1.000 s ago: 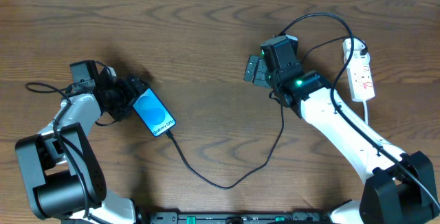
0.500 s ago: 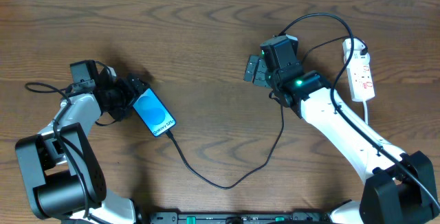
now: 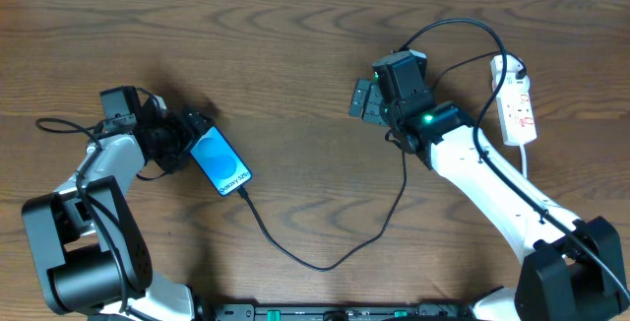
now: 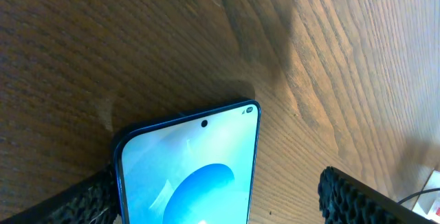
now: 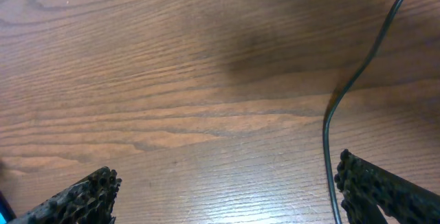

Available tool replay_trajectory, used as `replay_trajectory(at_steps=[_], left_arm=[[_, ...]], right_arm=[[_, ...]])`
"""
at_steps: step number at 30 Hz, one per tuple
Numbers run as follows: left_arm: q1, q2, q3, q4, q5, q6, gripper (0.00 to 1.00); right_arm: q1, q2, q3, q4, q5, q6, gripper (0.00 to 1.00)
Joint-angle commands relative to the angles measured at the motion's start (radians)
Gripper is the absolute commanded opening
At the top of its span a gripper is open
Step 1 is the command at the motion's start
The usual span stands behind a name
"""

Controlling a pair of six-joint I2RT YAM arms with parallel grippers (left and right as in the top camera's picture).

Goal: Plug charger to phone and switch on socket

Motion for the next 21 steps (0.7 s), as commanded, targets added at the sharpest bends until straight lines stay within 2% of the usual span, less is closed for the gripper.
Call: replay_trajectory(at_steps=[1,21], left_arm=[[0.005,0.033,-0.031,-0.026,-0.100,0.006,0.92],[0.005,0.030,-0.031,-0.037,-0.156,-0.013,0.92]], right_arm=[[-0.002,-0.010,0.006,-0.005,0.019,-0.008,0.99],[-0.002,-0.010,0.006,-0.004,0.019,-0.008,0.99]])
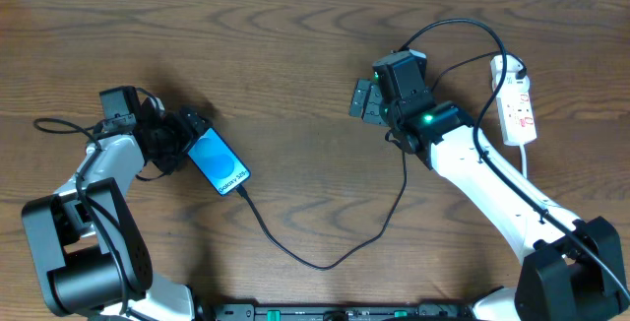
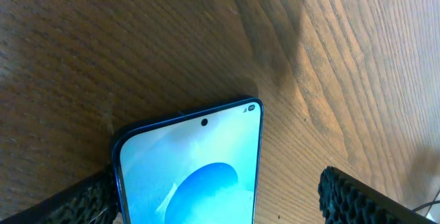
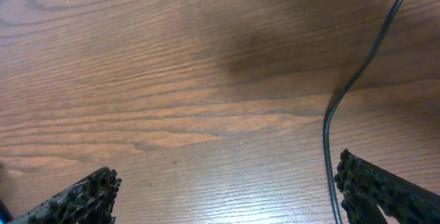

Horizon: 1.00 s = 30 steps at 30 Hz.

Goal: Plug charger to phone and switch on socket

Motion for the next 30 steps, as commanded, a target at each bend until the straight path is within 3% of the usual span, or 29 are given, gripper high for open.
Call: replay_trajectory(at_steps=[1,3,8,10,12,19,26,30], left_arm=[[0.005,0.038,-0.031,-0.027,-0.117,-0.009,0.92],[0.005,0.038,-0.031,-0.027,-0.117,-0.009,0.91],[0.005,0.038,-0.031,-0.028,-0.117,-0.009,0.64],[0.005,0.038,-0.031,-0.028,-0.117,-0.009,0.61],[0.005,0.038,-0.030,-0.029,-0.117,-0.009,0.62],[0.005,0.037,-0.030,-0.031,-0.107,-0.009,0.93],[0.005,0.016,-0.028,-0.039,-0.092,-0.007,0.96],[0.000,-0.054,-0.020,-0.078,-0.073,0.074,0.97]], right_arm=[[-0.002,-0.010,0.005,-0.004,0.019,-0.008,0.99],[-0.002,-0.010,0.005,-0.004,0.019,-0.008,0.99],[-0.002,-0.010,0.005,-0.004,0.019,-0.008,0.99],[-0.002,-0.010,0.005,-0.004,0.019,-0.008,0.99],[-0.002,-0.010,0.005,-0.004,0.019,-0.008,0.99],[-0.002,-0.010,0.005,-0.004,0.019,-0.008,0.99],[-0.002,-0.010,0.005,-0.004,0.019,-0.008,0.99],[-0.002,-0.010,0.005,-0.004,0.019,-0.008,0.99]])
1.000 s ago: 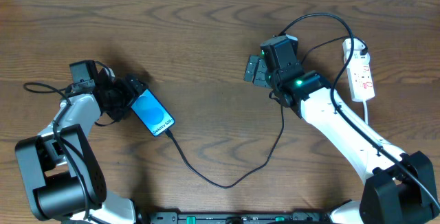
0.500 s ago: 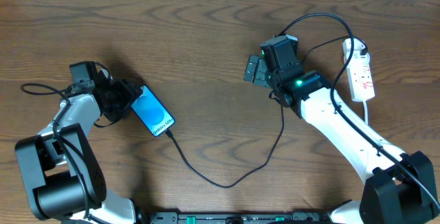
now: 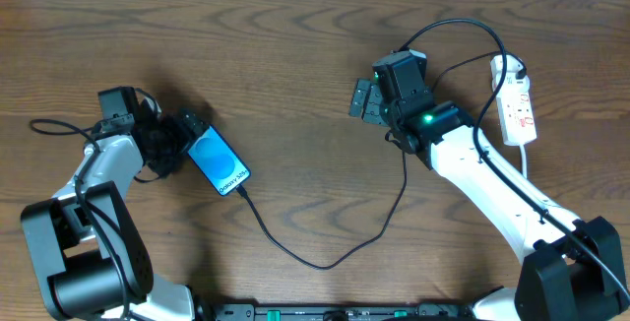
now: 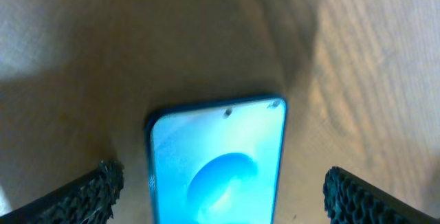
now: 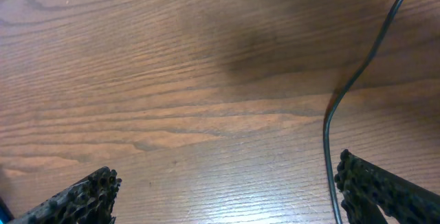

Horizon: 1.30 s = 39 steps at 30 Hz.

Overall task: Plug charger to phone and switch on socket
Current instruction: 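Open the left gripper and lift it above the phone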

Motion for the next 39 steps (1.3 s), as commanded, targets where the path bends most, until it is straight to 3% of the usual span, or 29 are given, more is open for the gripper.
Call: replay_trajectory(at_steps=[1,12,17,25,32,39], left_arm=[[-0.005,-0.054,-0.023,-0.035,-0.051,0.062,0.97],[-0.156,-0.377,-0.022,-0.121,-0.234,0.120,0.97],[-0.290,-0.523,-0.020,-0.136,-0.241,0.289,0.97],[-0.506,-0.722,-0.017,-0.230,-0.615,0.340,0.97],[-0.519,-0.821,-0.017,-0.305,-0.627,0.339,0.97],[-0.519,-0.811,-0.017,-0.331,-0.626,0.339,0.97]], right_arm=[[-0.002,-0.010,0.006,-0.003,0.019,-0.008,0.99],[-0.002,-0.010,0.006,-0.003,0.019,-0.008,0.99],[-0.002,-0.010,0.006,-0.003,0.019,-0.008,0.99],[-0.002,-0.010,0.006,-0.004,0.019,-0.008,0.99],[-0.002,-0.010,0.006,-0.006,0.019,-0.008,0.99],[-0.002,-0.010,0.006,-0.006,0.019,-0.008,0.99]])
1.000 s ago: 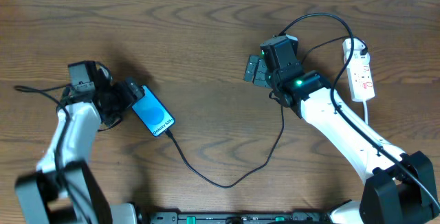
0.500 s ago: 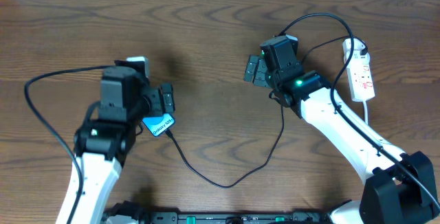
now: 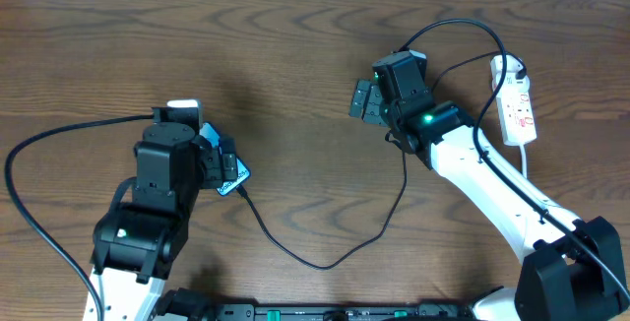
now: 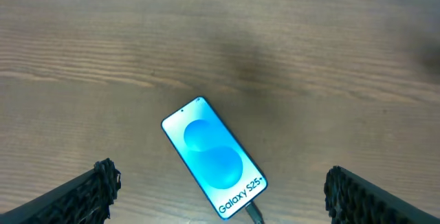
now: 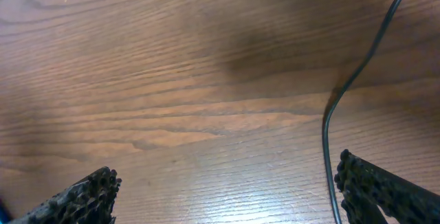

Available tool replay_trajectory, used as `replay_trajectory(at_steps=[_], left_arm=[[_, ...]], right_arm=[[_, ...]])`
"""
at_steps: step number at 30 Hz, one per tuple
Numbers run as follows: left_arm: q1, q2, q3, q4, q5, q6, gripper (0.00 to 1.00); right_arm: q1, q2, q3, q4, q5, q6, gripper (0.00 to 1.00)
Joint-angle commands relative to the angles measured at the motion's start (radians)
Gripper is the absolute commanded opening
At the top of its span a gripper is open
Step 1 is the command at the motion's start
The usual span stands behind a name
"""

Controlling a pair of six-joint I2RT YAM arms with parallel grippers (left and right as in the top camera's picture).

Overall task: Plug charger to phone and switch on socket
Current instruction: 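Open the left gripper and lift it above the phone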

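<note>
The phone [image 4: 214, 159] lies flat on the wooden table with its blue screen lit, and the black charger cable [image 4: 252, 215] is plugged into its lower end. My left gripper [image 4: 220, 203] hangs open high above the phone, which lies free between its fingers. In the overhead view the left gripper [image 3: 221, 160] covers most of the phone [image 3: 236, 175]. The cable [image 3: 325, 260] loops across the table toward the white power strip [image 3: 518, 104] at the far right. My right gripper [image 3: 364, 99] stands open mid-table, empty, with the cable [image 5: 337, 114] running just inside its right finger.
The cable's slack loop lies near the table's front edge between the two arms. Another stretch of cable arcs behind the right wrist to the power strip. The table's far edge runs along the top of the overhead view.
My left gripper was low at the phone's top end and is now raised well above it, looking straight down. The phone and its cable have stayed put. The right arm has not moved.
My left gripper sat open and low around the phone's top end, one finger against its edge, with the cable plugged in. Then it stood slightly back from the phone. Now it is high above it. The right gripper stayed open mid-table throughout.
</note>
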Motion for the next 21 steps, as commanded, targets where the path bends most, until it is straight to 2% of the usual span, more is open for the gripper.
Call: replay_trajectory(at_steps=[1,21], left_arm=[[-0.003,0.013,0.004,-0.003,-0.023,0.010,0.97],[-0.003,0.087,0.004,0.002,-0.023,0.010,0.97]], right_arm=[[-0.002,-0.010,0.006,-0.002,0.019,-0.008,0.99],[-0.002,-0.010,0.006,-0.002,0.019,-0.008,0.99]])
